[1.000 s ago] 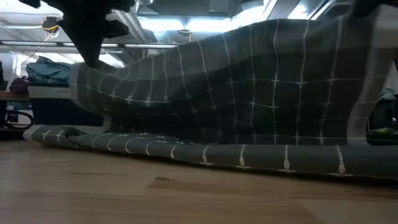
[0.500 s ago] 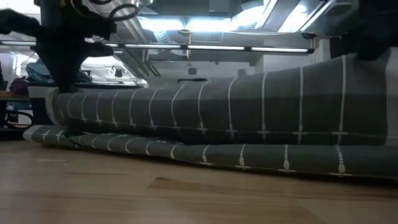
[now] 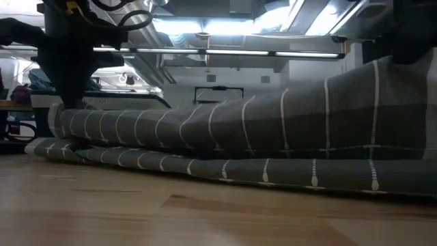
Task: Fold towel
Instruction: Fold the gray patterned towel
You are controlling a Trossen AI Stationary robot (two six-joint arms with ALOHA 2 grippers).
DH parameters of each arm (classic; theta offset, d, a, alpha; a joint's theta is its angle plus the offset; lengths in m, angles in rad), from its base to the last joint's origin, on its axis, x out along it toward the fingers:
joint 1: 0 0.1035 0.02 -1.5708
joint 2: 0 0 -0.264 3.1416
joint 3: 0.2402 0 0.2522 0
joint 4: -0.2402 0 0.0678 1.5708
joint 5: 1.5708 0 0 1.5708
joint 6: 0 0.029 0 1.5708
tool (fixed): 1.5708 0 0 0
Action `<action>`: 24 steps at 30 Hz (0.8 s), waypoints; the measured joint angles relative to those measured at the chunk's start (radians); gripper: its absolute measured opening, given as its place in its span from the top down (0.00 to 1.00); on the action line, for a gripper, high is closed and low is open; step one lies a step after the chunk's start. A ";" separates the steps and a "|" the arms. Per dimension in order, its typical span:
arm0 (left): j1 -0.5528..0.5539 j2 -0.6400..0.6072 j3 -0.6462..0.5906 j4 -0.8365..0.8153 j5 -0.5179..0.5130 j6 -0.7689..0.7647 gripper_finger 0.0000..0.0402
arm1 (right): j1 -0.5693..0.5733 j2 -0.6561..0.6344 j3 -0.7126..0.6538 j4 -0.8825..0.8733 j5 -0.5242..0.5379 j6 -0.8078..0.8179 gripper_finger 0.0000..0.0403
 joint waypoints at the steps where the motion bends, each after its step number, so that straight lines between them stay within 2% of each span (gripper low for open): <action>1: 0.000 0.000 0.000 -0.001 0.000 -0.009 0.88 | 0.000 0.000 0.000 0.003 -0.012 0.000 0.92; 6: 0.001 0.000 0.000 0.001 -0.013 -0.022 0.75 | 0.000 0.000 0.000 0.003 -0.030 0.000 0.87; 12: 0.001 0.000 0.000 0.008 -0.115 -0.127 0.64 | 0.000 0.000 0.000 -0.038 -0.028 0.005 0.83; 19: 0.001 0.000 0.000 0.025 -0.274 -0.250 0.63 | 0.000 0.000 0.000 -0.122 0.028 0.046 0.85; 22: 0.001 0.000 0.000 0.037 -0.266 -0.284 0.66 | -0.003 0.000 0.000 -0.163 0.051 0.046 0.86; 24: 0.001 0.000 0.000 0.053 -0.222 -0.305 0.67 | -0.014 0.000 0.000 -0.196 0.048 0.045 0.86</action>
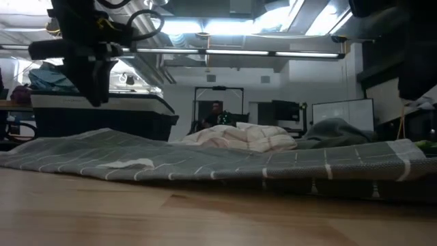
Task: Fold towel
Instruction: Fold the gray patterned towel
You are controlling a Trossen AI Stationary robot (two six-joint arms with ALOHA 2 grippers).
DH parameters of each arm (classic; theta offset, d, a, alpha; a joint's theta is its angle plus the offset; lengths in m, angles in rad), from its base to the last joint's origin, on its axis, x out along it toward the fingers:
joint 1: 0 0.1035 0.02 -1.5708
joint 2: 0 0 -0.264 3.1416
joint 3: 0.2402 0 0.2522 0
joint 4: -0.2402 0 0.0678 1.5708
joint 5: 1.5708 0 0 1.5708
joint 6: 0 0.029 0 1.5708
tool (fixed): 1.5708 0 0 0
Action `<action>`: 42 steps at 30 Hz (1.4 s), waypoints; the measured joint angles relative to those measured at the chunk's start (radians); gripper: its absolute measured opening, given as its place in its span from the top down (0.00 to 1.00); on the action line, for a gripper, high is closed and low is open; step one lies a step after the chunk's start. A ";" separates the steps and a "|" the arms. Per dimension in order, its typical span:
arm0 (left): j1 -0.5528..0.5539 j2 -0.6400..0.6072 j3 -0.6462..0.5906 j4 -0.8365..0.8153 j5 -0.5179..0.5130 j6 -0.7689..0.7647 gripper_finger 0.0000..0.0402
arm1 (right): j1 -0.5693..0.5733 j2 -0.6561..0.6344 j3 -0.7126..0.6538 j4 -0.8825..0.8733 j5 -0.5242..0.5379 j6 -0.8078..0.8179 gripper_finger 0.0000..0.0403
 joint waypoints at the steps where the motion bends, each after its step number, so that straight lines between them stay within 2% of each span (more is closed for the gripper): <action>1: 0.000 0.000 0.000 0.008 0.033 -0.007 0.68 | -0.006 0.000 0.000 -0.012 -0.008 0.000 0.87; 8: -0.006 0.000 0.000 0.095 0.299 -0.039 0.70 | -0.070 0.000 0.000 -0.030 -0.067 -0.071 0.87; 12: -0.020 0.000 0.000 0.124 0.371 -0.045 0.70 | -0.118 0.000 0.000 -0.031 -0.111 -0.155 0.87; 15: -0.043 0.000 0.000 0.128 0.383 -0.081 0.70 | -0.157 0.000 0.000 -0.031 -0.134 -0.223 0.87; 23: -0.140 0.000 0.000 0.159 0.383 -0.202 0.71 | -0.273 0.000 0.000 -0.125 -0.209 -0.375 0.87; 29: -0.204 0.007 -0.011 0.353 0.303 -0.227 0.71 | -0.344 0.000 0.000 -0.256 -0.269 -0.449 0.87; 33: -0.219 0.028 -0.075 0.534 0.232 -0.267 0.71 | -0.363 0.000 0.000 -0.275 -0.299 -0.480 0.87; 42: -0.218 0.144 -0.171 0.741 0.106 -0.351 0.71 | -0.360 0.000 -0.043 -0.253 -0.259 -0.506 0.87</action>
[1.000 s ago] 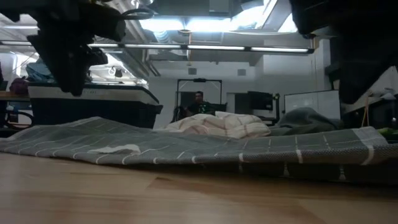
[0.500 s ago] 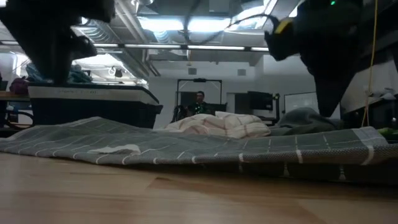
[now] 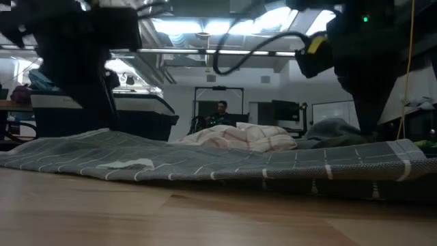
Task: Fold towel
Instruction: Fold the gray patterned towel
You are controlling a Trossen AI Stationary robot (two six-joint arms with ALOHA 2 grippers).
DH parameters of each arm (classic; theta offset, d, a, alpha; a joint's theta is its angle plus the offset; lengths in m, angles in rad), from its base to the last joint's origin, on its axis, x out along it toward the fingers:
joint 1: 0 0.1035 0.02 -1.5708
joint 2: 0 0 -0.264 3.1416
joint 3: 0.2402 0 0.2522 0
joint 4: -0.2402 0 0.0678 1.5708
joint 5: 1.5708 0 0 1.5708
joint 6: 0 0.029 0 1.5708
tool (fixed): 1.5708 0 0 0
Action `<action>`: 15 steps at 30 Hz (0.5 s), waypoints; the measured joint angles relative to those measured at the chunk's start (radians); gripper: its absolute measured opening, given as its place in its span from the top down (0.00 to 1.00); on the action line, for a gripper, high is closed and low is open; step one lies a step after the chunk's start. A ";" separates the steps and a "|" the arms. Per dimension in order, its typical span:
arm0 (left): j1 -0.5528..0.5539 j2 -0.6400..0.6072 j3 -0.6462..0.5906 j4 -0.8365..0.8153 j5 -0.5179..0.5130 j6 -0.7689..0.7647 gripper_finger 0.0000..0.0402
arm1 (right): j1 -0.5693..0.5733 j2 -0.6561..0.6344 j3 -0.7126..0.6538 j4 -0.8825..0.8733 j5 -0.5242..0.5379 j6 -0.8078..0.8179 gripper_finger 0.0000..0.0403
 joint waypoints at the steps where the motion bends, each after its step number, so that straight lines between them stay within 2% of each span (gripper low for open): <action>1: 0.000 0.017 -0.003 0.003 0.000 -0.007 0.71 | 0.000 0.000 -0.017 0.020 0.000 0.003 0.87; 5: 0.000 0.092 -0.003 0.013 -0.004 -0.016 0.71 | 0.000 0.001 -0.080 0.115 -0.006 0.040 0.87; 8: 0.000 0.137 -0.002 0.018 -0.025 -0.025 0.71 | 0.000 0.001 -0.116 0.214 -0.049 0.073 0.87; 15: 0.000 0.161 -0.001 0.016 -0.100 -0.091 0.71 | 0.026 0.007 -0.172 0.497 -0.139 0.148 0.87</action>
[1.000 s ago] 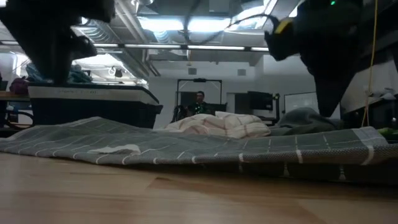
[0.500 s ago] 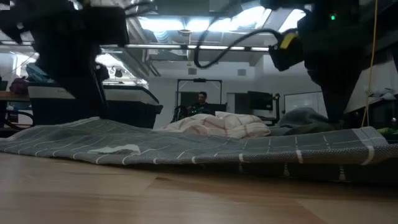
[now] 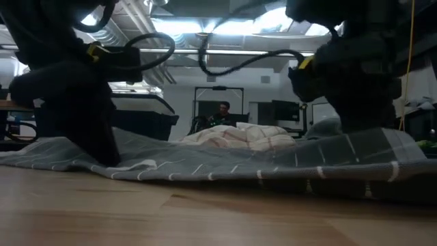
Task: Fold towel
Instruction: Fold the gray patterned towel
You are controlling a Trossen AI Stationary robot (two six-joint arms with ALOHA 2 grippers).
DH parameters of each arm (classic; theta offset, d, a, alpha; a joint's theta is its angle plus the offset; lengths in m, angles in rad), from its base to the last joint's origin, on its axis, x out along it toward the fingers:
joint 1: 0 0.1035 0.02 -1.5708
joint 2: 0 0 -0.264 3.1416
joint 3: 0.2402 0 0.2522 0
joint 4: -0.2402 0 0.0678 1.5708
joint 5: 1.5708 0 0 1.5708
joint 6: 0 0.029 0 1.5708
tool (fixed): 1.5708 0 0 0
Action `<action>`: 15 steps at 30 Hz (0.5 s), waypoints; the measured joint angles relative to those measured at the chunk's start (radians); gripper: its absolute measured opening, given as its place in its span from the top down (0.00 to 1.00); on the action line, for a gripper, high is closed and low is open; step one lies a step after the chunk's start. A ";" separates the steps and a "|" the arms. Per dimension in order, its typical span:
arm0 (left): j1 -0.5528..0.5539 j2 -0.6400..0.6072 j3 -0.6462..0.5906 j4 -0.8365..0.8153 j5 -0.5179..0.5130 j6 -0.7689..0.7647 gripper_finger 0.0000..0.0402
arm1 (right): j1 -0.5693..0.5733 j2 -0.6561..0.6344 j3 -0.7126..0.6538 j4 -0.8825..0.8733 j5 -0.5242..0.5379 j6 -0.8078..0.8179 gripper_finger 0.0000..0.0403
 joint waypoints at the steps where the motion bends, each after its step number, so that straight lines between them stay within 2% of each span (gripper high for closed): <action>1: 0.000 -0.002 0.000 -0.001 -0.004 0.001 0.71 | 0.009 0.003 -0.007 0.054 -0.005 0.008 0.87; 7: 0.000 -0.006 0.000 -0.055 -0.009 0.050 0.71 | 0.076 0.054 -0.016 0.186 -0.011 0.129 0.87; 15: -0.001 -0.014 0.001 -0.280 -0.017 0.246 0.71 | 0.149 0.078 -0.014 0.247 0.008 0.252 0.87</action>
